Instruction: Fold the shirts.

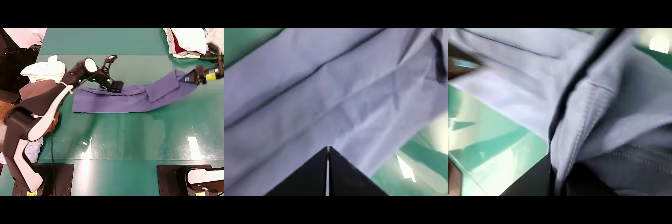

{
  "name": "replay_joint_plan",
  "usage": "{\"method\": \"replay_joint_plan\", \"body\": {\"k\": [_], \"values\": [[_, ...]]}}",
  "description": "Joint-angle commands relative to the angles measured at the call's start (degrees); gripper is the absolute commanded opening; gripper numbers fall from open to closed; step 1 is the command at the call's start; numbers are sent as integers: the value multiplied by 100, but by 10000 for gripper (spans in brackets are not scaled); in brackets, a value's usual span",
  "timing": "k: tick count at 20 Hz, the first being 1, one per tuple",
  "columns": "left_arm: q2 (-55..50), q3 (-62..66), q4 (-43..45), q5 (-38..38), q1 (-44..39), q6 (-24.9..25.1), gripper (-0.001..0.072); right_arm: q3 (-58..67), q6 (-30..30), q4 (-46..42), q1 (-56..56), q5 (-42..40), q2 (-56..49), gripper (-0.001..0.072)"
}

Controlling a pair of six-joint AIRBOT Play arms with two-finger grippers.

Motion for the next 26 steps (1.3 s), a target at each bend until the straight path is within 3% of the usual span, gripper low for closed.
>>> {"method": "replay_joint_plan", "body": {"k": [1,10,17,26], "values": [[-570,503,-9,227,-238,-118,24,1021,686,142,660,256,203,16],[-807,520,-37,243,-302,-105,24,2719,850,101,2391,44,-264,16],[-247,590,839,-260,98,-120,23,2177,566,101,2826,-273,-334,16],[1058,592,1504,-1797,1558,240,24,2181,33,168,3803,-772,-761,17]]}}
